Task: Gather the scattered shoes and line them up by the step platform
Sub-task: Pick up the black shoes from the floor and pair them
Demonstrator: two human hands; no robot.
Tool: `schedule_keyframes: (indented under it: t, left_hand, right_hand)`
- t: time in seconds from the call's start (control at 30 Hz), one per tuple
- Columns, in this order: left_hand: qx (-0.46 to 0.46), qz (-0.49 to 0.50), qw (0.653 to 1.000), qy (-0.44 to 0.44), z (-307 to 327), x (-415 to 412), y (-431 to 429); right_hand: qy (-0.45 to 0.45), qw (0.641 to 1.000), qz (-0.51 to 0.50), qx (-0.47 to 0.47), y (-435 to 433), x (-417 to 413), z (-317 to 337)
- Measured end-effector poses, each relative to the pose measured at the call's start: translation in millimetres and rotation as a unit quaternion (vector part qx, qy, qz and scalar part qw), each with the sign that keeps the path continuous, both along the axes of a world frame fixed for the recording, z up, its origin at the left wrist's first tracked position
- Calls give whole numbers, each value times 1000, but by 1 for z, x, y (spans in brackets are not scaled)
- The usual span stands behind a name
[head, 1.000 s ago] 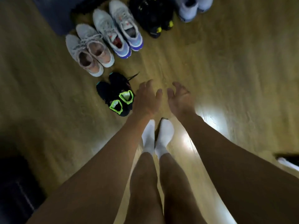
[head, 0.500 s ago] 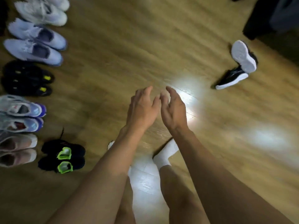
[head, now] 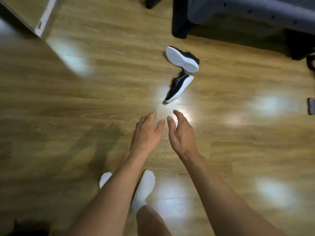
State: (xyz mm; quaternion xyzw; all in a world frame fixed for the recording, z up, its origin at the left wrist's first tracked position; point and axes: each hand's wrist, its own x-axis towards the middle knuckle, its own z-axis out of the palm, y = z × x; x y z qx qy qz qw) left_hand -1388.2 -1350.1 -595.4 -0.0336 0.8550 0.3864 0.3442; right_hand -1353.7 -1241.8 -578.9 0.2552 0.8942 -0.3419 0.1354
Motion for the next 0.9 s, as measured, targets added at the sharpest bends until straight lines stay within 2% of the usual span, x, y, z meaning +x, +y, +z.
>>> schedule_keyframes:
  t: [0.5,0.73,0.9]
  left_hand:
    - [-39,-79,995,-42,-71,-209,163]
    - [-82,-60,989,-106,-142,-260,251]
    - [-127,-48,980,-146,-211,-288,278]
  right_hand:
    - [-99,993,-59,-22,162,-191,-77]
    - [-188,980,48,-37,237,-241,-126]
    - [-199,969,142,-20,268,-274,-178]
